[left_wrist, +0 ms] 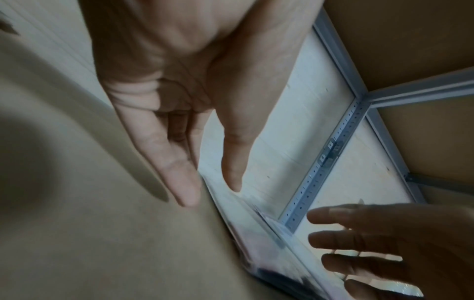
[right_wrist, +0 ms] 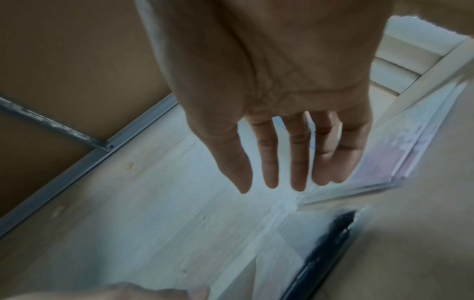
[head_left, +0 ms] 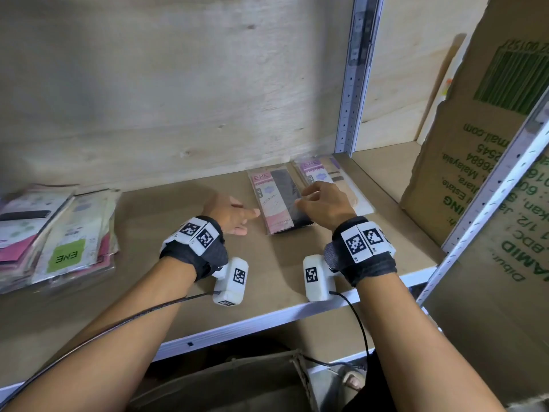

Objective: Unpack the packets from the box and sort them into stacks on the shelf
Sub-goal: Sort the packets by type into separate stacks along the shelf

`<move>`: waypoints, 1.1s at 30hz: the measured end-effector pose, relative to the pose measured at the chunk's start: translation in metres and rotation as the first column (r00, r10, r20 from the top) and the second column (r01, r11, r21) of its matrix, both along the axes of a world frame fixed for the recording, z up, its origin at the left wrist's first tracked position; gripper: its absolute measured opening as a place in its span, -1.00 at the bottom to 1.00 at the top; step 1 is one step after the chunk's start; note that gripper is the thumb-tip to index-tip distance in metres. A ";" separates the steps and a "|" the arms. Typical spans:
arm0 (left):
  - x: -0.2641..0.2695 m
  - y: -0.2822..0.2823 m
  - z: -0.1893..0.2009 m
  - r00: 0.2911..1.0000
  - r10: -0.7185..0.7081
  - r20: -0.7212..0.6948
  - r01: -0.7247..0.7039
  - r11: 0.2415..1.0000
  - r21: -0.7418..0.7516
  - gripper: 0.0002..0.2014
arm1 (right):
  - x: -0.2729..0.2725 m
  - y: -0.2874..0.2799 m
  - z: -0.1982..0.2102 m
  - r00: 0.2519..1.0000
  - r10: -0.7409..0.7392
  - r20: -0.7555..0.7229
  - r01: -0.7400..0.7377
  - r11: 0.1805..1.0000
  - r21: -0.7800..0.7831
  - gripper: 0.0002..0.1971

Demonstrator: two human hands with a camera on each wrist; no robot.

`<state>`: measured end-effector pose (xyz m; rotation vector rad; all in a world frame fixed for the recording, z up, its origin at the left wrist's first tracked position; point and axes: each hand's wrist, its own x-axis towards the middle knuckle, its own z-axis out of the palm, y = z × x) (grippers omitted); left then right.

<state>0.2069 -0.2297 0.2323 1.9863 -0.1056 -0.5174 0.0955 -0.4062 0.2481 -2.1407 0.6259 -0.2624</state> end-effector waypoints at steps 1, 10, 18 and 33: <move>0.000 0.012 0.002 1.000 0.009 0.020 -0.009 1.000 -0.004 -0.46 | -0.001 0.004 0.001 0.999 0.016 0.033 -0.016 1.000 0.006 -0.71; -0.008 0.161 0.005 0.970 0.206 0.129 -0.194 0.976 -0.100 -0.85 | 0.017 0.093 0.007 0.952 0.285 0.110 -0.305 0.907 0.290 -0.85; 0.014 0.277 0.029 0.901 0.370 0.227 -0.328 0.923 -0.200 -0.93 | 0.071 0.210 0.008 0.861 0.507 0.043 -0.489 0.800 0.347 -0.84; 0.016 0.364 0.021 0.870 0.466 0.164 -0.446 0.883 -0.145 -0.92 | 0.172 0.322 -0.016 0.850 0.483 -0.210 -0.456 0.874 0.165 -0.34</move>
